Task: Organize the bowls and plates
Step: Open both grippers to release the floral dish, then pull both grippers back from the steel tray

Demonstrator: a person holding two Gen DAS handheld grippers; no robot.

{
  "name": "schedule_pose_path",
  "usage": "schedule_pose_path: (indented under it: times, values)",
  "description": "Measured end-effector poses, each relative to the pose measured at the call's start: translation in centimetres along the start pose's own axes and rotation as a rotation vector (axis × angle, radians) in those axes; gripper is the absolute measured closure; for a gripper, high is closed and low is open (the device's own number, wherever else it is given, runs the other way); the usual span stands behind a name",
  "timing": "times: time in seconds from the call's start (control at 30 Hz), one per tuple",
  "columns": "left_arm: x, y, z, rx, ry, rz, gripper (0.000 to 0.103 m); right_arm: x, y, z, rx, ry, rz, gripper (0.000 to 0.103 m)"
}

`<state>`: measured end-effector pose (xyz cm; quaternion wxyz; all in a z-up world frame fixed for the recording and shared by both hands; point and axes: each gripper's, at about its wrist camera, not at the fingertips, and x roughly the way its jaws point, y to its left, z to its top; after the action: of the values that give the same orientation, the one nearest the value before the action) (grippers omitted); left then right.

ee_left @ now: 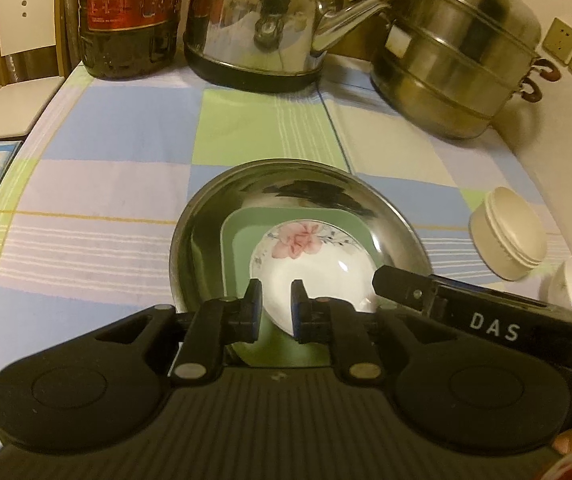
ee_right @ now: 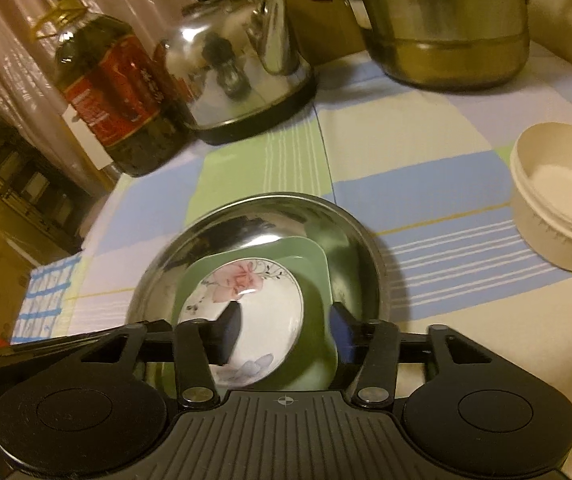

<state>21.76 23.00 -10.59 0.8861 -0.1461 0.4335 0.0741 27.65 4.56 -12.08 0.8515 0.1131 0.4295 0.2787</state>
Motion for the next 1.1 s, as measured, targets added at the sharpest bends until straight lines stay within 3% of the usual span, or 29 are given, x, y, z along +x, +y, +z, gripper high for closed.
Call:
schedule_pose_path:
  times: [0.33,0.77,1.1]
  values:
    - [-4.9,-2.3,-3.0,0.006,-0.004,-0.018,0.074,-5.7,-0.5,-2.1,-0.014,-0.018,0.033,0.034]
    - [-10.9,-5.0,-8.1,0.037,-0.027,0.002,0.074,-13.3,-1.8,-5.7,0.001,-0.028,0.037,0.028]
    - [-14.4,-8.3,-11.9,0.096,-0.019,-0.020,0.074,-18.6,-3.4,-8.7,0.008,-0.013,-0.012,0.026]
